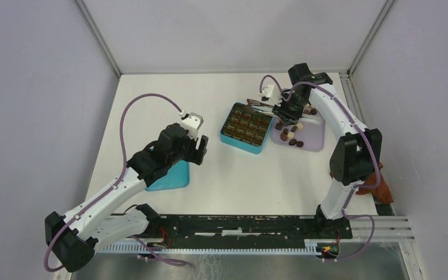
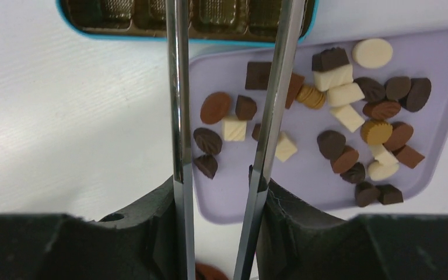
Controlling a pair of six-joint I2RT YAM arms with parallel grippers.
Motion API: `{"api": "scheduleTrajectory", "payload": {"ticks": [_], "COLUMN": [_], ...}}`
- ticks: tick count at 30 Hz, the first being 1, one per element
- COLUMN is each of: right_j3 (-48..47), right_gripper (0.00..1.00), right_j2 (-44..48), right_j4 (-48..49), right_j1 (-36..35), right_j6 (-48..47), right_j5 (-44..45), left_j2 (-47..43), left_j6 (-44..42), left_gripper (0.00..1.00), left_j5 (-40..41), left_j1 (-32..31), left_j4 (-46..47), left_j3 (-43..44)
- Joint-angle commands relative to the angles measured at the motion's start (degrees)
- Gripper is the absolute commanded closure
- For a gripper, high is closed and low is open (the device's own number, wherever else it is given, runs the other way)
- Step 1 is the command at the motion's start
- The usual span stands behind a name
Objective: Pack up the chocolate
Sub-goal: Place the fake chocolate in the packing box.
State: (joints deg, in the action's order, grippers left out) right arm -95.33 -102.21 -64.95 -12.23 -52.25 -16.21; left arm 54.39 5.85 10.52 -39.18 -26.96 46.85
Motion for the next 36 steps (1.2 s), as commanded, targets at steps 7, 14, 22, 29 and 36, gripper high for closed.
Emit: {"api": "scheduleTrajectory", "payload": {"ticks": [7, 14, 22, 29, 36], "right_j3": [-9.57, -11.46, -11.37, -10.94, -11.02], "right_gripper": [0.85, 0.83, 0.80, 0.72, 0.65], "right_j2": [-9.30, -13.03, -15.02, -15.34, -15.98], "right_j4": [5.47, 6.40, 6.78, 6.93, 7.22], "right_j1": [-3.86, -5.31, -6.26, -6.74, -7.09], "right_j6": [6.14, 7.07, 7.25, 7.07, 7.51], "right_j5": [4.19, 6.05, 7.05, 7.56, 8.19], "left_j2": [-0.13, 0.17, 0.24, 0.28, 0.19], "left_j6": [-2.99, -3.04, -3.12, -3.12, -3.12], "left_gripper": [0.19, 0.19, 0.19, 0.19, 0.19], "left_j5": [1.55, 1.50, 1.45, 1.50, 1.42], "left_j1": [0.22, 0.22, 0.24, 0.28, 0.37], "left_j4": [0.68, 0.68, 0.59, 0.59, 0.64], "left_j3": [0.28, 0.28, 0.35, 0.35, 0.35]}}
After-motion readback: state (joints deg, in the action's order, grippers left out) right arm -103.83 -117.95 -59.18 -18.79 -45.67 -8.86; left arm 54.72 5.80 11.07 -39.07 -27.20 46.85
